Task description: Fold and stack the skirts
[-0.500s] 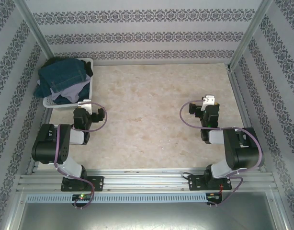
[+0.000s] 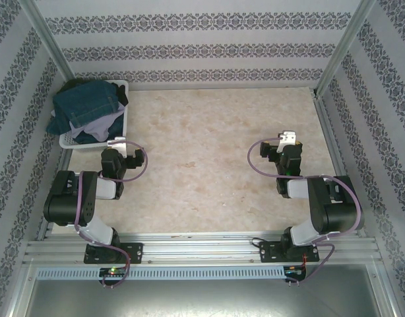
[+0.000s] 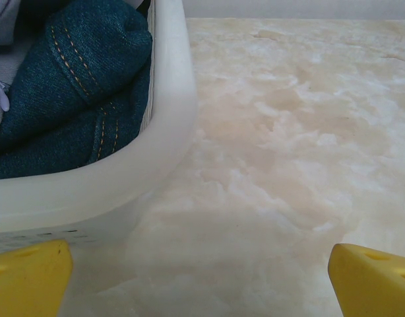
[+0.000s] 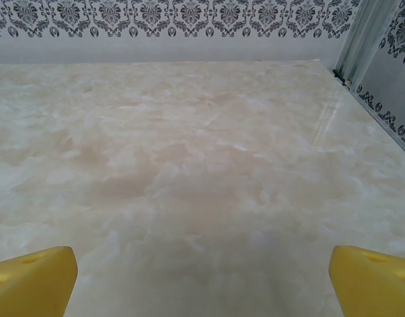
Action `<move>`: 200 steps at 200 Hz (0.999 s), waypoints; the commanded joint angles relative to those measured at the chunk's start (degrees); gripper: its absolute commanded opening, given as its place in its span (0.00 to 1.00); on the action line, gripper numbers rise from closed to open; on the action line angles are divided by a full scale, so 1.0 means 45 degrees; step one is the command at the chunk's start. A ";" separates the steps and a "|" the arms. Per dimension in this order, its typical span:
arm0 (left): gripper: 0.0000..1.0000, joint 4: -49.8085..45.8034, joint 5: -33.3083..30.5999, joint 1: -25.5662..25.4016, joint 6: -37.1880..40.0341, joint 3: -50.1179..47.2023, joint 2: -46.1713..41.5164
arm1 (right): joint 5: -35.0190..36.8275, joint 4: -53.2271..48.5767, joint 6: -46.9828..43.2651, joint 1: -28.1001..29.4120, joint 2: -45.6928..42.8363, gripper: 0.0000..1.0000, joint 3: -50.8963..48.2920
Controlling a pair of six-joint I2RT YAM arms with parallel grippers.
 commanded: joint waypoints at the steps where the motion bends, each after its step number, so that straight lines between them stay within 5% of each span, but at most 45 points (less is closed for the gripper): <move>1: 1.00 -0.0095 0.0052 -0.0123 0.0230 0.0220 -0.0201 | -0.0068 0.0127 0.0204 -0.0021 -0.0007 0.98 -0.0079; 128: 1.00 -0.0342 0.0085 -0.0137 0.0234 0.0004 -0.1135 | 0.0146 -0.0220 0.0326 -0.0054 -0.0640 0.98 -0.0073; 149: 1.00 -0.2792 -0.0709 -0.0166 -0.0184 0.0155 -0.3951 | 0.0243 -0.2380 0.0271 -0.0030 -0.2383 0.98 0.0284; 171: 1.00 -0.7059 -0.2968 -0.0166 -0.2800 0.1826 -0.6633 | 0.0875 -0.5679 0.1476 -0.0029 -0.4334 0.98 0.1539; 200: 1.00 -1.4095 -0.5277 -0.0126 -0.5692 0.6419 -0.6123 | 0.0201 -0.9730 0.3957 -0.0005 -0.5143 0.98 0.4159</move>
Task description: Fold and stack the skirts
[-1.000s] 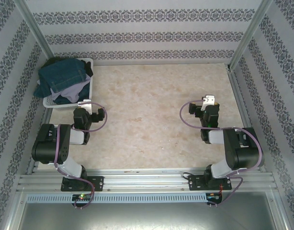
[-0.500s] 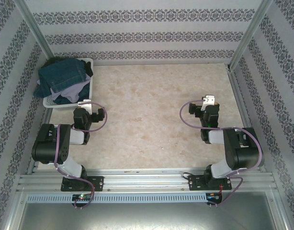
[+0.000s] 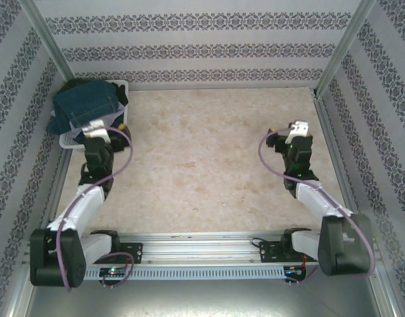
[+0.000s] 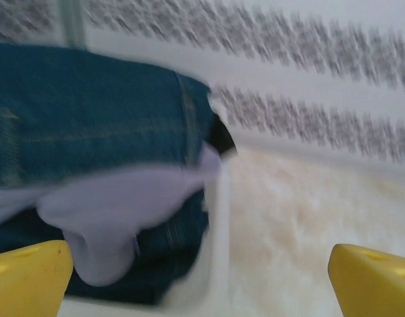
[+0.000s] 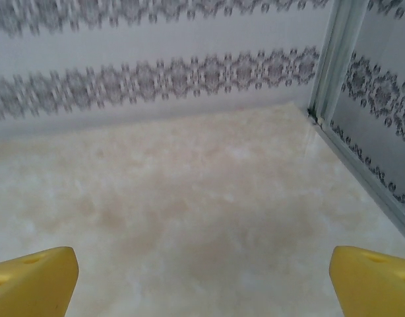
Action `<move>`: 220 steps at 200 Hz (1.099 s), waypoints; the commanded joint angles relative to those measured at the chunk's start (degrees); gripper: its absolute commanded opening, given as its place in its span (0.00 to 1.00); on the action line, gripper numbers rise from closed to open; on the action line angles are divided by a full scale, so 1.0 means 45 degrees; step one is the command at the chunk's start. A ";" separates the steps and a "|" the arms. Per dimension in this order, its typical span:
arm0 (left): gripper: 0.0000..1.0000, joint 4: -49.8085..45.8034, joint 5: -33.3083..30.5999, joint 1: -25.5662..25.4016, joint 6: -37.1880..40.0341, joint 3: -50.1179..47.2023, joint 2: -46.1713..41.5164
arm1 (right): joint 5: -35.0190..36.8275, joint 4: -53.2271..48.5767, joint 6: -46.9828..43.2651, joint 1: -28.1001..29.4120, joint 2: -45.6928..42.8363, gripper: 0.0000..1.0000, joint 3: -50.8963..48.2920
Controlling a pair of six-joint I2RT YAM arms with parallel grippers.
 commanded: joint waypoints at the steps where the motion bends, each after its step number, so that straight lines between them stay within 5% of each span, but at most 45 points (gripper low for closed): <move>1: 1.00 -0.6716 -0.2505 -0.0059 -0.3012 0.3307 0.0601 | -0.0224 -0.3671 0.2465 -0.0008 -0.0534 0.98 0.1886; 79: 1.00 -1.2776 0.1035 0.1906 -0.4795 1.2387 0.8498 | -0.3876 -0.4968 0.5909 -0.0010 0.0786 0.98 0.4012; 135: 1.00 -1.5948 0.1618 0.2065 -0.2487 2.0522 1.5149 | -0.3991 -0.5390 0.5754 0.0015 0.0027 0.98 0.3206; 166: 0.45 -1.8228 0.0904 0.1878 -0.1676 2.3932 1.6724 | -0.3737 -0.6076 0.5457 0.0026 -0.0631 0.98 0.3001; 220: 0.02 -1.7929 0.0071 0.1559 -0.0903 2.3067 1.4261 | -0.3412 -0.6145 0.5393 0.0009 -0.0995 0.98 0.2642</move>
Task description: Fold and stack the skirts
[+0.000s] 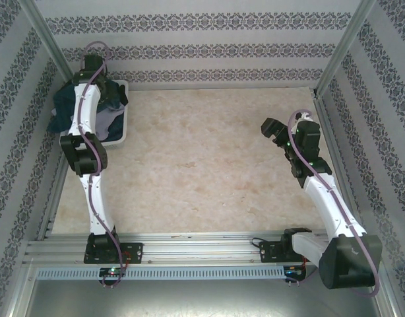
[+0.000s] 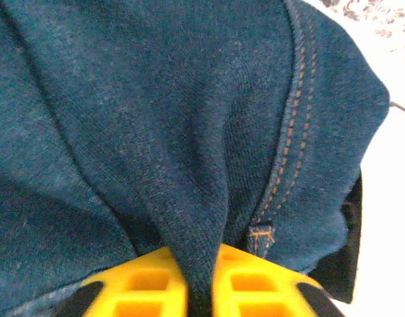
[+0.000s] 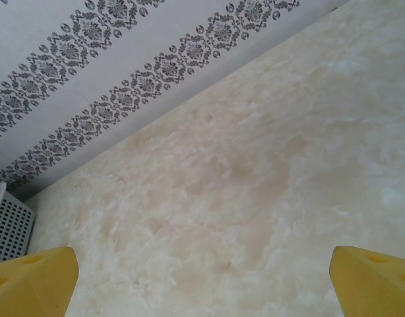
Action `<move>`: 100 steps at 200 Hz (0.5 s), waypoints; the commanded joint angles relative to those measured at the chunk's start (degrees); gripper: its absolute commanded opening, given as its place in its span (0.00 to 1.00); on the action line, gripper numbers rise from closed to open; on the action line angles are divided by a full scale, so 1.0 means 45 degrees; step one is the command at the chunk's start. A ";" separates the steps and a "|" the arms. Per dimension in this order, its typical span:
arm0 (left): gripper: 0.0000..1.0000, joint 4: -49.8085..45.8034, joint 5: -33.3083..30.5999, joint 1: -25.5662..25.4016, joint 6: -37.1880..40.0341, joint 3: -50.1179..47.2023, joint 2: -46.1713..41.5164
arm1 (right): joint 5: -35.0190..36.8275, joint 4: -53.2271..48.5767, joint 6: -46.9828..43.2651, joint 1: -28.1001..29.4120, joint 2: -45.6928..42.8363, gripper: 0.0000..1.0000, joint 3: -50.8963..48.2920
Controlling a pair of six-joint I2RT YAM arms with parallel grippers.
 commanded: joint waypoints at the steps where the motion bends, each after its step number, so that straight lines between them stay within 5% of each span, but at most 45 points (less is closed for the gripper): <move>1: 0.01 -0.0692 -0.0534 -0.0176 0.0674 -0.0101 -0.1717 | 0.0219 -0.0171 -0.0270 0.0004 -0.0033 0.98 -0.0061; 37: 0.00 -0.0899 -0.0400 -0.1298 0.1157 -0.0135 -0.3990 | 0.0129 0.0053 -0.0241 -0.0010 0.0355 0.98 0.0230; 100: 0.00 -0.0688 -0.0910 -0.7060 0.1211 -0.1940 -0.5418 | 0.0225 0.0244 -0.0015 0.0004 0.1639 0.98 0.0915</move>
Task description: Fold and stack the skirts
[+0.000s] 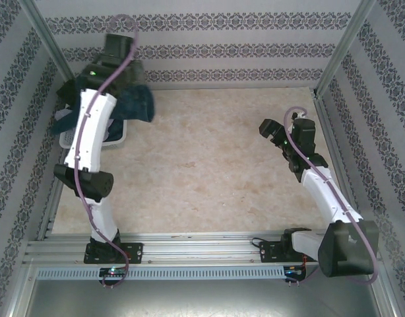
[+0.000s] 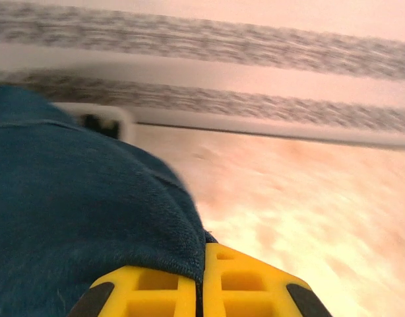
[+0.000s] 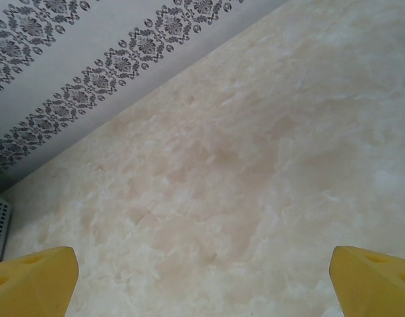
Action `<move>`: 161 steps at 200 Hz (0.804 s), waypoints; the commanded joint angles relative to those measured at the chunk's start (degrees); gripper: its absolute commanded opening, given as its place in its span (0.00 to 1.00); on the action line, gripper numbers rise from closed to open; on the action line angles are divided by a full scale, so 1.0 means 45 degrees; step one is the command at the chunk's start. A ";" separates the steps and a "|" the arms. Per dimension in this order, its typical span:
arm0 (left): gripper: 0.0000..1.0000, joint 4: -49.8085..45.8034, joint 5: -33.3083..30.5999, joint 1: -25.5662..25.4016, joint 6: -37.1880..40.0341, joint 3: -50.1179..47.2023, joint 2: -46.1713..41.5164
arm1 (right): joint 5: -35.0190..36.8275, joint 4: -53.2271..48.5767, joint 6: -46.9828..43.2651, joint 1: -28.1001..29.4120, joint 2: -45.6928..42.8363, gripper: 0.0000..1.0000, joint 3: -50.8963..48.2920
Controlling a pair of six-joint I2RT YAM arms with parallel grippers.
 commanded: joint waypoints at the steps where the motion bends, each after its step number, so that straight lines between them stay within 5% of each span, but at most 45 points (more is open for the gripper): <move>1: 0.00 0.0012 -0.0319 -0.1830 -0.0070 -0.1288 0.0066 | 0.0163 0.0268 -0.0021 0.0004 0.0339 0.98 0.0611; 28: 0.00 0.1899 -0.0146 -0.3580 -0.1358 -0.3741 0.0543 | 0.0134 0.0045 -0.0071 0.0003 0.0415 0.98 0.0653; 55: 0.00 0.3551 0.2589 -0.4362 -0.3158 -0.4297 0.2076 | 0.0155 -0.0214 -0.0133 -0.0013 0.0231 0.98 0.0433; 78: 0.00 0.3851 0.3972 -0.5433 -0.3526 -0.2031 0.4229 | 0.0745 -0.0420 0.0155 -0.0022 0.0010 0.98 0.0057; 100: 0.01 0.2538 0.4554 -0.6433 -0.3140 0.3002 0.7158 | 0.1148 -0.0492 0.0590 -0.0160 -0.0149 0.98 -0.0365; 108: 0.12 0.1922 0.4453 -0.6601 -0.3082 0.4798 0.8173 | 0.1251 -0.0639 0.0731 -0.0208 -0.0147 0.98 -0.0426; 117: 0.41 0.1472 0.4451 -0.6599 -0.3171 0.5904 0.8811 | 0.1230 -0.0848 0.0765 -0.0205 -0.0167 0.98 -0.0470; 138: 0.98 0.0680 0.3503 -0.6355 -0.2632 0.5206 0.7803 | 0.1121 -0.1369 0.0694 -0.0250 -0.0379 0.98 -0.0707; 161: 1.00 0.0057 0.1221 -0.6200 -0.1477 0.2680 0.5295 | 0.0462 -0.1475 0.0687 -0.0261 -0.0489 0.98 -0.1068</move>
